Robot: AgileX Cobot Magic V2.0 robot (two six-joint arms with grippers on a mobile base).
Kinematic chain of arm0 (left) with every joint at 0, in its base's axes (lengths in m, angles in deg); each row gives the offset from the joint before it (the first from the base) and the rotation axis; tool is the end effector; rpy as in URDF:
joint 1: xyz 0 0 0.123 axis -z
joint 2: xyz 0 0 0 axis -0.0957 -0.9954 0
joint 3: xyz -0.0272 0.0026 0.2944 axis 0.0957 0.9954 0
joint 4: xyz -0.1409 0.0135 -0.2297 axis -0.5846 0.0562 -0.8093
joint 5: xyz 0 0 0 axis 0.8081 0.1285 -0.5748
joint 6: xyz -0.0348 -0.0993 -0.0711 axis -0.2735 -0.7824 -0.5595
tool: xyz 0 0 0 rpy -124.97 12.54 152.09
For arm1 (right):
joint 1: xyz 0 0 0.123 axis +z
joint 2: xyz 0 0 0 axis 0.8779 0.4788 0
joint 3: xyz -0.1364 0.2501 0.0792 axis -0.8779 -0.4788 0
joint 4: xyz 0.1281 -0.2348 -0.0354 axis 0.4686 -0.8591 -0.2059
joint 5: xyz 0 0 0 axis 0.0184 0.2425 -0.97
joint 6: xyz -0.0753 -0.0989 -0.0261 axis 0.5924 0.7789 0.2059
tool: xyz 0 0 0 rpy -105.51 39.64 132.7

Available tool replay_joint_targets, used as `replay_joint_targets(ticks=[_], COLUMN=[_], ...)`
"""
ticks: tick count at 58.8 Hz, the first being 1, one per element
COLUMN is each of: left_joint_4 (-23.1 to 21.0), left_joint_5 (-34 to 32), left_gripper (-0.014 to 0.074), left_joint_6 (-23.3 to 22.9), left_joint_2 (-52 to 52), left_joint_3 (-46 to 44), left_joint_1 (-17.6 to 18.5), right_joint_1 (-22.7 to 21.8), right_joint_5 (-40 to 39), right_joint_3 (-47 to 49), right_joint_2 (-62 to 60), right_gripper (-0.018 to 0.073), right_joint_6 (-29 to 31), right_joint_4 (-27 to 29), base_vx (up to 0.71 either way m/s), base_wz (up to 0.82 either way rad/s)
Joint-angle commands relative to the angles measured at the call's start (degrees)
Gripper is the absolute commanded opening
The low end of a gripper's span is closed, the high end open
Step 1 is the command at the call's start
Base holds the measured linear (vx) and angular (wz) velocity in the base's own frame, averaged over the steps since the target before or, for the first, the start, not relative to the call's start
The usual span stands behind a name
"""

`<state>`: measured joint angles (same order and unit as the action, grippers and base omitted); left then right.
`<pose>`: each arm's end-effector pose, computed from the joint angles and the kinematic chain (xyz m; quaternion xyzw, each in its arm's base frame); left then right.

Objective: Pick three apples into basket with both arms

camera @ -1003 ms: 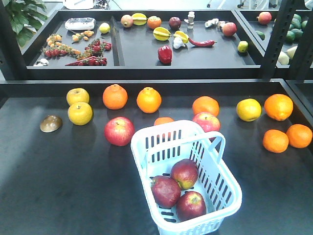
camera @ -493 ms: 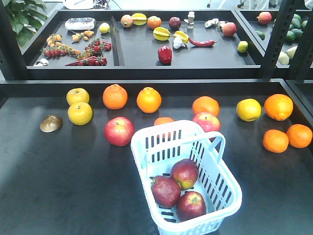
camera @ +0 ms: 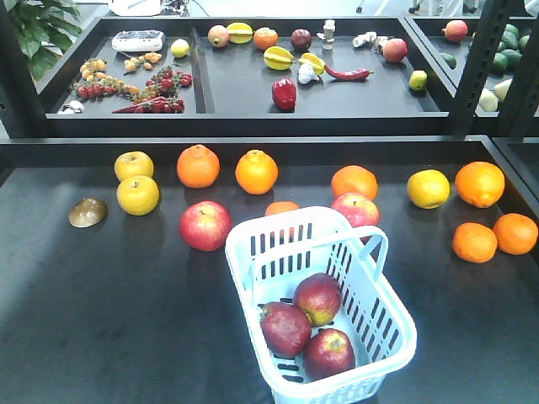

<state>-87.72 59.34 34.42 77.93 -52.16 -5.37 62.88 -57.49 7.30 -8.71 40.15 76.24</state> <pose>0.1003 -0.0018 0.1978 -0.0322 0.7053 -0.0421 0.7069 0.1001 0.0010 0.1920 0.0077 0.7231 0.0165 0.6905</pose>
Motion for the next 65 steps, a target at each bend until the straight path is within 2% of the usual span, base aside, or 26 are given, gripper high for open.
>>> replay_joint_targets(ticks=[1,65], left_joint_4=[-0.1,-0.1], left_joint_5=[-4.0,-4.0], left_gripper=[-0.0006,-0.0006], left_joint_6=[-0.5,-0.5], left_joint_2=[0.8,0.8], left_joint_3=[-1.4,-1.4], left_joint_1=[-0.2,-0.2], right_joint_1=[-0.4,-0.4], right_joint_5=[-4.3,-4.3], right_joint_3=[-0.8,-0.8], right_joint_2=[-0.7,-0.7], right_gripper=[-0.0005,-0.0005], right_joint_6=[0.0,0.0], right_joint_4=[-0.9,-0.9], base_vx=[0.00,0.00], base_wz=[0.00,0.00])
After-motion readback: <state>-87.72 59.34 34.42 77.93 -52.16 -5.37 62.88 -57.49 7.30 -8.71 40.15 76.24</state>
